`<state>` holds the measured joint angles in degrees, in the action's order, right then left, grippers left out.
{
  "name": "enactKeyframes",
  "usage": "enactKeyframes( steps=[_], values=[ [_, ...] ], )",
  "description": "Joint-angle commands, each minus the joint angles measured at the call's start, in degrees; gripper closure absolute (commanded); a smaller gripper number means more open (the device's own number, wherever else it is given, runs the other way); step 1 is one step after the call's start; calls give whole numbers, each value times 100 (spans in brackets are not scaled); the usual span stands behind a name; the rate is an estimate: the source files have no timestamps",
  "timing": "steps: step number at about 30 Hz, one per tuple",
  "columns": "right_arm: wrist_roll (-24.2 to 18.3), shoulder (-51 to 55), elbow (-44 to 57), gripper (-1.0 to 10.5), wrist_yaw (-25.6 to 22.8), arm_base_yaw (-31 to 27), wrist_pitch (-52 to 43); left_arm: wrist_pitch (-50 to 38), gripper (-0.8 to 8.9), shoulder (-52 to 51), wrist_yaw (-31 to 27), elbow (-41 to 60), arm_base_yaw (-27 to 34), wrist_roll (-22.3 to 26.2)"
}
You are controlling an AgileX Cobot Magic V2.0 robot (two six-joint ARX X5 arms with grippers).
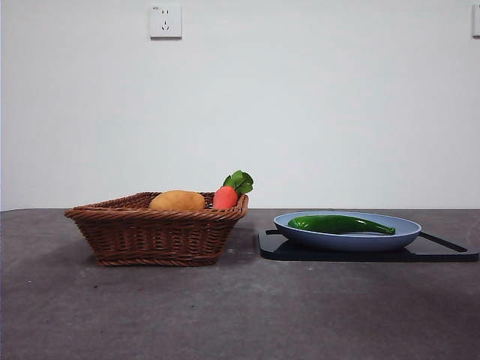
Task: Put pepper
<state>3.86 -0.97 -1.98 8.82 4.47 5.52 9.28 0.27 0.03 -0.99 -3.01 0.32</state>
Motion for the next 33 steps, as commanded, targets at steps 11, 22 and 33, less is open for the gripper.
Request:
enactKeyframes(
  steps=[11,22,33],
  values=[
    [190,103,153,936,-20,4,409,-66,805,-20,20,59,11,-55],
    [273,98,151,936,-22,4,374,-66,805,-20,17,59,11,-55],
    [273,96,151,936,-22,4,374,-66,805,-20,20,59,11,-55]
  ],
)
